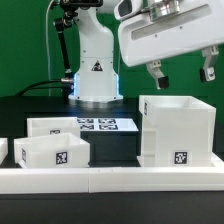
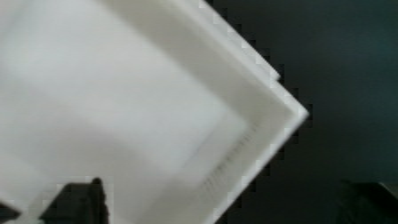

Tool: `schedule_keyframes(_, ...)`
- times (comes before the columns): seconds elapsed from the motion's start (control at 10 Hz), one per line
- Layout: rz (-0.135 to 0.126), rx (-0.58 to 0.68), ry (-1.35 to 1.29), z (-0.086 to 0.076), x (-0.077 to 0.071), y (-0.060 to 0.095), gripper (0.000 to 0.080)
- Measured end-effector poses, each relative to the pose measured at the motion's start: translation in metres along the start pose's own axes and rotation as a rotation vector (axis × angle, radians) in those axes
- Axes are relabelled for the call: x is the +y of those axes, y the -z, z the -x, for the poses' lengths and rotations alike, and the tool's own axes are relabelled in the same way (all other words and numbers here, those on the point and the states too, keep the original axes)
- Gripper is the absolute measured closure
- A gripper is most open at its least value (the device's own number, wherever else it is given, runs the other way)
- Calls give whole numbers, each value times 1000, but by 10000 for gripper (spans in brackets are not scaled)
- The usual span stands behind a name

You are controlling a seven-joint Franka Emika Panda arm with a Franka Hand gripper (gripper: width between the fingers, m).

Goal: Assemble drawer

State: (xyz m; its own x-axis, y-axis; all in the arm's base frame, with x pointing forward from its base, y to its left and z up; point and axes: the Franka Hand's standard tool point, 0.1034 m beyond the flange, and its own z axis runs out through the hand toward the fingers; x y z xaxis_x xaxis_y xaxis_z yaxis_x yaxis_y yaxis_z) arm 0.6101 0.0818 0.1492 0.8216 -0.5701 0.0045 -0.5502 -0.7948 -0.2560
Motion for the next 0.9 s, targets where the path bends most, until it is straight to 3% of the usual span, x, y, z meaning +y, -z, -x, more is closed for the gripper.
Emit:
schedule_keyframes(0.1, 38, -18, 156, -1, 9, 1, 150)
schedule_keyframes(0.2, 50, -21, 257, -4, 13, 2, 150)
schedule_keyframes(0.6, 49, -23, 466, -5, 13, 1, 150)
schedule_keyframes(0.7, 103, -25, 698, -5, 17, 2, 150)
schedule_keyframes(0.9, 124, -41, 932, -6, 41, 5, 150)
